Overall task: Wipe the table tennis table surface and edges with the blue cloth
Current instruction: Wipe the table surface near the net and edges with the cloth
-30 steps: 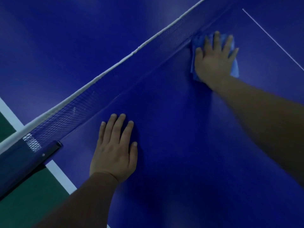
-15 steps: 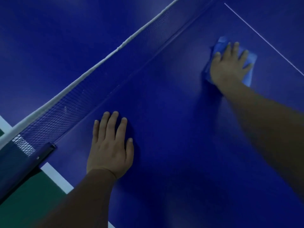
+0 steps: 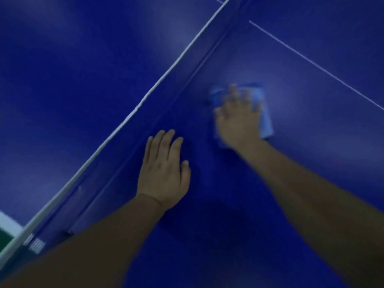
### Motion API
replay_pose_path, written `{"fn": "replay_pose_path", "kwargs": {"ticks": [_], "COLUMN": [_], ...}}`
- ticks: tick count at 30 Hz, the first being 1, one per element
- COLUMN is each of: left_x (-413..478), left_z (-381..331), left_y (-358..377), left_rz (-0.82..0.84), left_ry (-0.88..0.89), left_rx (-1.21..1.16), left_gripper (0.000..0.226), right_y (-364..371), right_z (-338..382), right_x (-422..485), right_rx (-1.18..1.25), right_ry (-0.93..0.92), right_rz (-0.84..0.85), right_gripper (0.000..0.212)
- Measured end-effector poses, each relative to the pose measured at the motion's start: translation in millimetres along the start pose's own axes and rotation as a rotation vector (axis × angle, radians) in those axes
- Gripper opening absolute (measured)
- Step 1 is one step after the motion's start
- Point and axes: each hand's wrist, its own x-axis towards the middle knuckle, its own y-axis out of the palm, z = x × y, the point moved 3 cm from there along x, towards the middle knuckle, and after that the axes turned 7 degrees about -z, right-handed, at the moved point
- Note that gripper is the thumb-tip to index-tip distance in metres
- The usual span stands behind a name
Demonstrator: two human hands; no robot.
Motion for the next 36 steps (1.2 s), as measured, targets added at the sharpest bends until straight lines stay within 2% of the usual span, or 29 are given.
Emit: {"fn": "replay_pose_path", "kwargs": {"ticks": [3,5,7,10,12,13,15,17,18,19,22,23,24,26,28,30,33,34,36], "left_x": [59,77,82,83,84,85,86,87,87,87,88,88,88,88,88,87,87,88,89], "left_z": [-9,-8,-6,-7,-6,-6,-6,-6,-6,-6,-5,-5,-5,-5,-5,-4,-3,-3,-4], "left_y": [9,17,25,30,32,34,35,35,35,36,37,38,38,38,37,38,39,39,39], "left_rz": [-0.033,-0.007,0.032,0.061,0.087,0.098,0.118,0.126,0.128,0.129,0.132,0.135,0.139,0.149,0.15,0.15,0.152,0.158,0.17], "left_ry": [0.061,0.09,0.121,0.156,0.159,0.159,0.161,0.171,0.174,0.174,0.167,0.168,0.172,0.182,0.189,0.199,0.198,0.2,0.206], "left_rx": [0.007,0.023,0.068,0.088,0.095,0.105,0.128,0.138,0.139,0.138,0.141,0.146,0.153,0.17,0.187,0.198,0.193,0.196,0.205], "left_gripper": [0.059,0.061,0.064,0.063,0.062,0.061,0.061,0.06,0.06,0.06,0.059,0.059,0.059,0.059,0.059,0.059,0.058,0.058,0.058], "right_y": [5,6,9,8,10,11,14,16,17,17,15,17,17,18,16,15,16,17,19], "right_z": [67,60,26,-45,-57,-46,-12,-1,-8,-18,-48,-40,-24,4,-2,-24,-38,-25,14], "right_x": [10,38,82,138,136,125,86,77,94,118,175,174,162,125,121,163,206,206,194], "right_rx": [0.086,0.095,0.065,0.014,0.036,0.028,0.068,0.091,0.07,0.037,0.009,0.004,0.003,0.07,0.101,0.04,0.023,0.03,0.071], "right_ry": [-0.474,-0.569,-0.455,-0.048,0.074,0.023,-0.244,-0.444,-0.473,-0.419,-0.093,-0.06,-0.108,-0.349,-0.49,-0.382,-0.002,0.03,-0.085], "right_rz": [0.034,0.07,0.053,0.08,0.094,0.056,0.0,0.065,0.078,0.072,0.033,0.022,0.01,0.025,0.059,0.055,0.052,0.038,0.059], "right_gripper": [0.061,0.059,0.054,0.055,0.058,0.059,0.06,0.059,0.058,0.057,0.057,0.059,0.061,0.062,0.057,0.056,0.057,0.057,0.057]}}
